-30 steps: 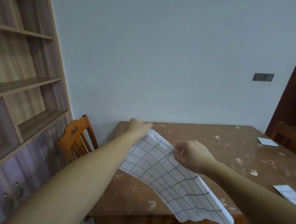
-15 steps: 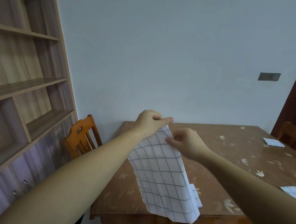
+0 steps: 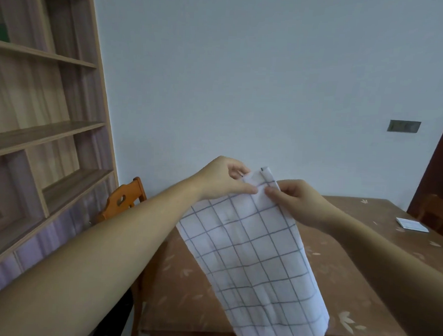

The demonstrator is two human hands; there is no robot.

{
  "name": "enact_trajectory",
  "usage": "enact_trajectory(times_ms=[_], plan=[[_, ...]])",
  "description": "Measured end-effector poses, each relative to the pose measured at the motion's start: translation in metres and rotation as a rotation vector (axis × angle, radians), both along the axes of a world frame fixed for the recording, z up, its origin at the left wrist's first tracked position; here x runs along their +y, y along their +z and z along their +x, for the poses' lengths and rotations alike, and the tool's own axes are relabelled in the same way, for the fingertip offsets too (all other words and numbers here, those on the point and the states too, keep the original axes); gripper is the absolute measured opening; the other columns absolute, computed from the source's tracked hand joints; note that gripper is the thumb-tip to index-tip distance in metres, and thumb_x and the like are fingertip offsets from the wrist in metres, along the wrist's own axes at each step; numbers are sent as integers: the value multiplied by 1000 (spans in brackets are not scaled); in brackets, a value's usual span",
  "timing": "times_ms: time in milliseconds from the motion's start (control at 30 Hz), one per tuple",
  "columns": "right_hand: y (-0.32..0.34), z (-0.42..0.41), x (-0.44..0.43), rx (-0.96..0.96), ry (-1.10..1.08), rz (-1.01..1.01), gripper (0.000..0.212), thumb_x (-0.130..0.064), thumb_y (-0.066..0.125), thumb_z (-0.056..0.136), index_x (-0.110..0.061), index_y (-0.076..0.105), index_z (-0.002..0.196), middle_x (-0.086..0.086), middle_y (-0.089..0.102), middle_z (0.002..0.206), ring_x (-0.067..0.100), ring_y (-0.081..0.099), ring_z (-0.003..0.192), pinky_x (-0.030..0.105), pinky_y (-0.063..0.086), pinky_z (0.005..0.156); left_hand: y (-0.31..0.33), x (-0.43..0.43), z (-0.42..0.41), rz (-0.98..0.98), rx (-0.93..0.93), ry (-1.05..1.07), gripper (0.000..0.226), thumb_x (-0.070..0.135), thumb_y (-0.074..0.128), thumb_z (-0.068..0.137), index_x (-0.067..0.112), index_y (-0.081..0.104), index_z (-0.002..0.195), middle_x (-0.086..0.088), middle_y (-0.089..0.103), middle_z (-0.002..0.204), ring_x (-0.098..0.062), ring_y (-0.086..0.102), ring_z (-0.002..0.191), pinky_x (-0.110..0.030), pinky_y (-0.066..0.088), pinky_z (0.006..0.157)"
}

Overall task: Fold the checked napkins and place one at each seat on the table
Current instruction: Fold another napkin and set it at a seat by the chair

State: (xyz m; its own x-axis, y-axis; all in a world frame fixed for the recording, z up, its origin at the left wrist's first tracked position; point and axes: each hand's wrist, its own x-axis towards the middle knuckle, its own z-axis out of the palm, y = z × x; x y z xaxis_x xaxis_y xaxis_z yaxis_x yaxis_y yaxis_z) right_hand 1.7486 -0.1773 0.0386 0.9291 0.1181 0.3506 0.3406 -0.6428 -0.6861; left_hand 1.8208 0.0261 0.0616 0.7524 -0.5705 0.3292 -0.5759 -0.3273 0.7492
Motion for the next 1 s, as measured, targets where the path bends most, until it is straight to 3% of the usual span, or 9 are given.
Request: enact_trajectory(times_ms=[100, 200, 267, 367, 500, 600, 700, 800, 1000], plan=[[4, -3, 0, -3, -5, 85, 34, -34, 59, 95, -9, 69, 76, -3, 56, 70, 8, 51, 66, 27, 42, 62, 0, 1, 0, 4, 4, -58, 9, 14, 80, 79, 11, 74, 85, 14, 70, 69, 3, 63, 66, -11, 44, 66], [10, -3, 3, -102, -51, 141, 32, -28, 60, 95, -14, 69, 67, -6, 52, 62, 6, 44, 58, 18, 35, 53, 1, -2, -1, 37, -63, -45, 7, 19, 80, 80, 15, 73, 79, 19, 67, 61, 9, 58, 60, -10, 41, 61], [14, -3, 2, -124, -52, 131, 38, -30, 56, 97, -1, 67, 76, -1, 52, 67, 8, 45, 63, 23, 36, 58, 4, 1, -1, 62, -60, -26, 13, 25, 81, 79, 14, 74, 77, 11, 69, 64, 2, 58, 60, -19, 47, 60], [18, -2, -7, -124, -76, 192, 49, -37, 52, 99, 6, 57, 77, 2, 43, 67, 11, 39, 62, 27, 32, 58, 9, 12, 5, 222, -43, -9, 28, 33, 82, 76, 15, 65, 62, 7, 53, 54, -6, 45, 50, -22, 36, 54], [15, 2, -20, -101, -117, 311, 38, -32, 50, 101, -12, 57, 69, -11, 39, 56, 7, 33, 53, 29, 27, 57, 9, 25, 16, 286, -1, 34, 48, 45, 83, 69, 0, 69, 78, -1, 55, 70, -12, 50, 64, -27, 37, 66], [14, 4, -24, -160, -231, 399, 39, -29, 47, 102, -7, 54, 70, -12, 38, 55, 2, 33, 49, 25, 27, 53, 5, 33, 24, 168, 17, 102, 44, 38, 85, 69, 1, 74, 89, -2, 67, 87, -15, 63, 81, -30, 47, 77], [13, 4, -26, -251, -377, 405, 43, -29, 44, 103, -7, 45, 65, -3, 36, 61, 2, 32, 48, 22, 27, 49, -1, 41, 29, -152, 194, 131, 41, 31, 85, 71, 6, 74, 101, -6, 73, 103, -21, 69, 97, -34, 57, 87], [9, 7, -27, -288, -465, 461, 39, -30, 41, 103, -12, 42, 68, 0, 33, 62, 6, 30, 50, 26, 25, 49, -1, 36, 18, -480, 365, 86, 7, 10, 71, 85, 10, 73, 92, -6, 76, 95, -23, 71, 92, -35, 58, 86], [5, 9, -27, -214, -426, 612, 33, -34, 61, 94, -9, 58, 72, -1, 49, 62, 8, 47, 54, 20, 38, 50, -10, 17, 17, -657, 359, 177, 3, 13, 76, 82, 13, 78, 81, -13, 75, 99, -30, 69, 103, -53, 48, 101]])
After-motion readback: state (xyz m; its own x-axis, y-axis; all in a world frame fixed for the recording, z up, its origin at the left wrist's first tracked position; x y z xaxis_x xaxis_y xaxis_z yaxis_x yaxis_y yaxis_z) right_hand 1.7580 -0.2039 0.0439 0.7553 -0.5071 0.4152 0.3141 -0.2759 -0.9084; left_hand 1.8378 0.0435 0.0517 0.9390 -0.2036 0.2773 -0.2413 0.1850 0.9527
